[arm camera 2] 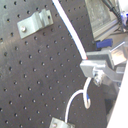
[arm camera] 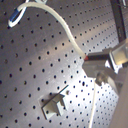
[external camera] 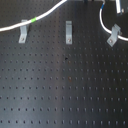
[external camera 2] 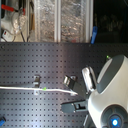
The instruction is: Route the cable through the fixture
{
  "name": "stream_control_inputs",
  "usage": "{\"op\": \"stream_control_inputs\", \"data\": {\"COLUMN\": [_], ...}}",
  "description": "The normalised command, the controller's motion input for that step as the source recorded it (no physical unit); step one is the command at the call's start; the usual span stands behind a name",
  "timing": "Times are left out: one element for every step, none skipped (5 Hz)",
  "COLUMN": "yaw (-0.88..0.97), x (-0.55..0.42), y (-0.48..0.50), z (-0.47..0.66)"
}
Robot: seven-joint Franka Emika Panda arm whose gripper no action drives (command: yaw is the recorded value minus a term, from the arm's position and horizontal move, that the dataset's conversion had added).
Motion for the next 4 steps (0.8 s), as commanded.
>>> {"op": "stream_control_inputs", "data": {"yaw": [0.00, 0.25, 0.96, 1.00], "x": [-0.004, 0.018, -0.028, -0.011], "y": [0.010, -0.050, -0.020, -0.003], "z": [0.00, 0.17, 0.24, 0.21]}}
